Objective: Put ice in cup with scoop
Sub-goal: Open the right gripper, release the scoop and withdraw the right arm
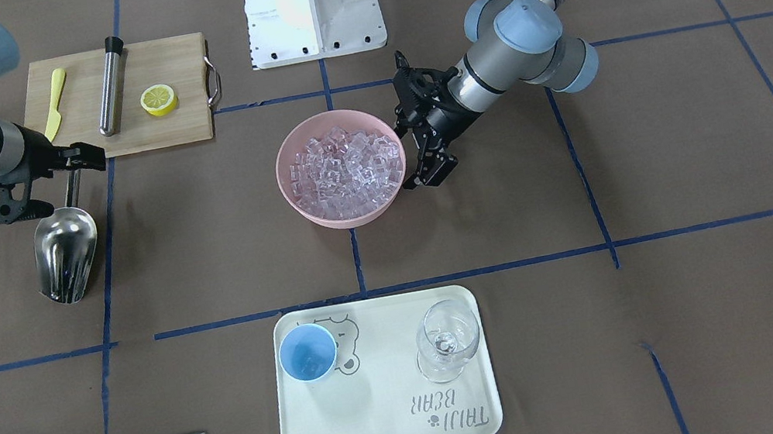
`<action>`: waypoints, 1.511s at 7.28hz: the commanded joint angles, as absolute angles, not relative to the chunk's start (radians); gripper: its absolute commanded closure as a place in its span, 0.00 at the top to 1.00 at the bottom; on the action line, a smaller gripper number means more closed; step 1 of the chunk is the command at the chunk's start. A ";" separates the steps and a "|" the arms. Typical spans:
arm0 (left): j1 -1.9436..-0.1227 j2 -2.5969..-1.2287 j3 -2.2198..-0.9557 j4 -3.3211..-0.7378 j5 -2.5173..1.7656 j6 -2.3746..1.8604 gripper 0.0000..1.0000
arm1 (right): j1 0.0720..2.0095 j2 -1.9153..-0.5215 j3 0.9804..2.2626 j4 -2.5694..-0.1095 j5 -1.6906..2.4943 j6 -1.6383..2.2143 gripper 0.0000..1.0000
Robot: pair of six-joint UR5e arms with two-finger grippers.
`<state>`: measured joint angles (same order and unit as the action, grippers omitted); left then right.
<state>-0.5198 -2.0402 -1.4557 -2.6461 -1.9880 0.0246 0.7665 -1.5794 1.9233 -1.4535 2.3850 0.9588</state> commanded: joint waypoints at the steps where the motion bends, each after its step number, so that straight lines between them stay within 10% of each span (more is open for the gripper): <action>1: -0.520 -2.039 -1.457 -2.646 -1.988 0.026 1.00 | 0.836 -1.582 2.017 -1.456 2.270 0.959 1.00; 11: -0.618 -1.981 -1.468 -2.645 -2.000 0.031 1.00 | 1.550 -1.634 1.611 -1.515 2.284 -0.127 1.00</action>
